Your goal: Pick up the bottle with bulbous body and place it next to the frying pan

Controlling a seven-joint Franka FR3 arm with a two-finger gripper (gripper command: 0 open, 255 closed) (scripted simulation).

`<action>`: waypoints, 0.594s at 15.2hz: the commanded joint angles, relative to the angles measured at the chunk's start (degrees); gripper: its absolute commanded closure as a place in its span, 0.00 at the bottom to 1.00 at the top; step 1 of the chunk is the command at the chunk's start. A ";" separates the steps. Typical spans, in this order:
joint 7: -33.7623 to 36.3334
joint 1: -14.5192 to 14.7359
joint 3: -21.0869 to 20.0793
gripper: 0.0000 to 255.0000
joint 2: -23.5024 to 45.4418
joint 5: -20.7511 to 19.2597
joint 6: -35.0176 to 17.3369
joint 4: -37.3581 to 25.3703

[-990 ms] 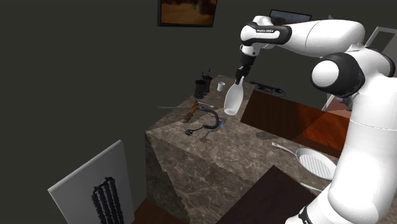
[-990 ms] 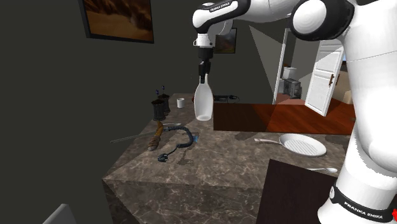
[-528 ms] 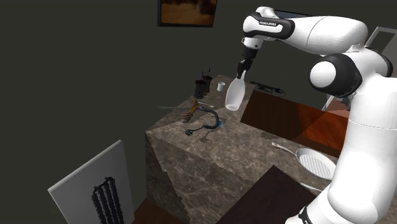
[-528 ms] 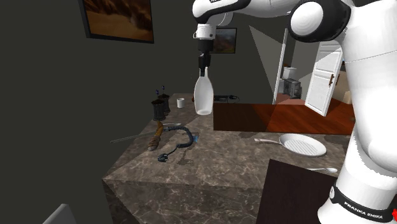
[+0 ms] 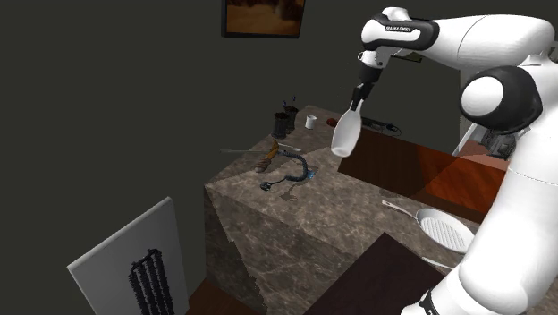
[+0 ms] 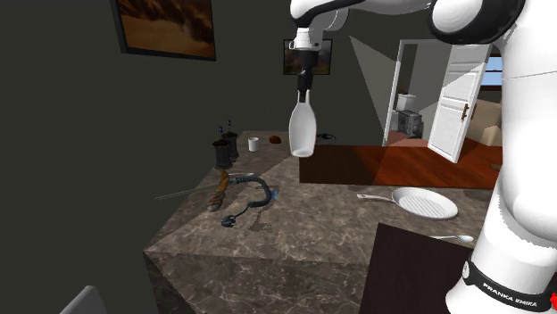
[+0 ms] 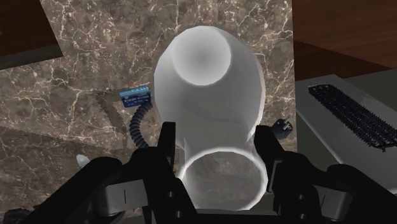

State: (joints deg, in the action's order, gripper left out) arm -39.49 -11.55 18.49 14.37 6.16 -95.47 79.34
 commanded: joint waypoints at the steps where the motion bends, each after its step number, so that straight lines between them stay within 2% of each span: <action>1: -1.80 -0.76 0.74 1.00 -2.68 -0.58 -1.14 3.77; 9: -9.89 -4.81 4.46 1.00 -10.72 -2.65 -3.20 13.79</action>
State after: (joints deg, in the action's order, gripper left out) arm -48.39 -15.90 22.51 4.78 3.87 -98.47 91.85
